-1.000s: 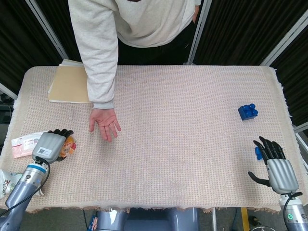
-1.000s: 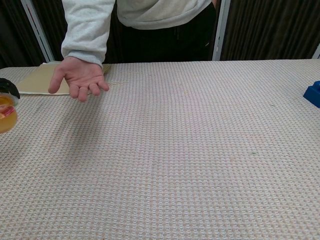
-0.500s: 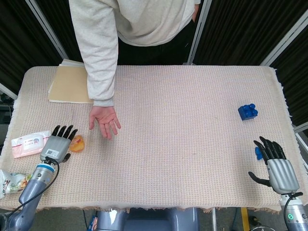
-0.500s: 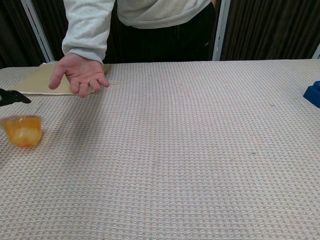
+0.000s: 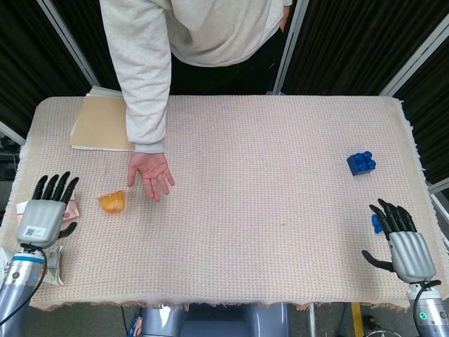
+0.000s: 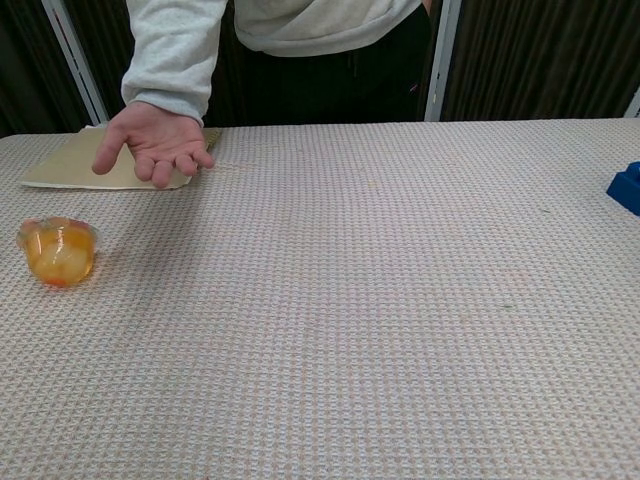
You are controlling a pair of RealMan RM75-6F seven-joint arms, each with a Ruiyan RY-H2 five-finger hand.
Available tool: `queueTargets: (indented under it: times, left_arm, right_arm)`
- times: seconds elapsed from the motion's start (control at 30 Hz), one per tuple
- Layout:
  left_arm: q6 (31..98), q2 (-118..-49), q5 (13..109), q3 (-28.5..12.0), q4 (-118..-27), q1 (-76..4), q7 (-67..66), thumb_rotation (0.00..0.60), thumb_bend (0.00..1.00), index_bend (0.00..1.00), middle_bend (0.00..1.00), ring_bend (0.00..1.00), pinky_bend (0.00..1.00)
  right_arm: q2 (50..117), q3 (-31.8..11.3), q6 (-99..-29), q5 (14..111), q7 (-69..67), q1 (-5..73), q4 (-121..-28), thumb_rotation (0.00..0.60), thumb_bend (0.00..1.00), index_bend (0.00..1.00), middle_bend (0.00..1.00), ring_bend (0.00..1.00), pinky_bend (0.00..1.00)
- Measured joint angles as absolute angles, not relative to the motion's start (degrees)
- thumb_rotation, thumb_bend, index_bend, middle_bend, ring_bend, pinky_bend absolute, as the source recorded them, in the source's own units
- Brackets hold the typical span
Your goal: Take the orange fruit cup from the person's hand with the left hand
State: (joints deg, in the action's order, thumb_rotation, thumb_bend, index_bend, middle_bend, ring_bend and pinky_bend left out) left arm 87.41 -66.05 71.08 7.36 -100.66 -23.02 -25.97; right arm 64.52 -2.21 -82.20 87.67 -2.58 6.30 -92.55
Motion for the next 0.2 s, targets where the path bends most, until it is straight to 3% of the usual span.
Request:
queueTargets:
  times: [0.2]
  left_arm:
    - [96.2, -65.8, 79.0, 8.8, -95.2, -15.2, -17.5, 0.600, 0.19, 0.00, 0.00, 0.00, 0.00]
  right_arm:
    - [64.8, -2.3, -82.0, 87.5, -2.0, 6.4, -92.6, 0.600, 0.12, 0.09, 0.00, 0.00, 0.00]
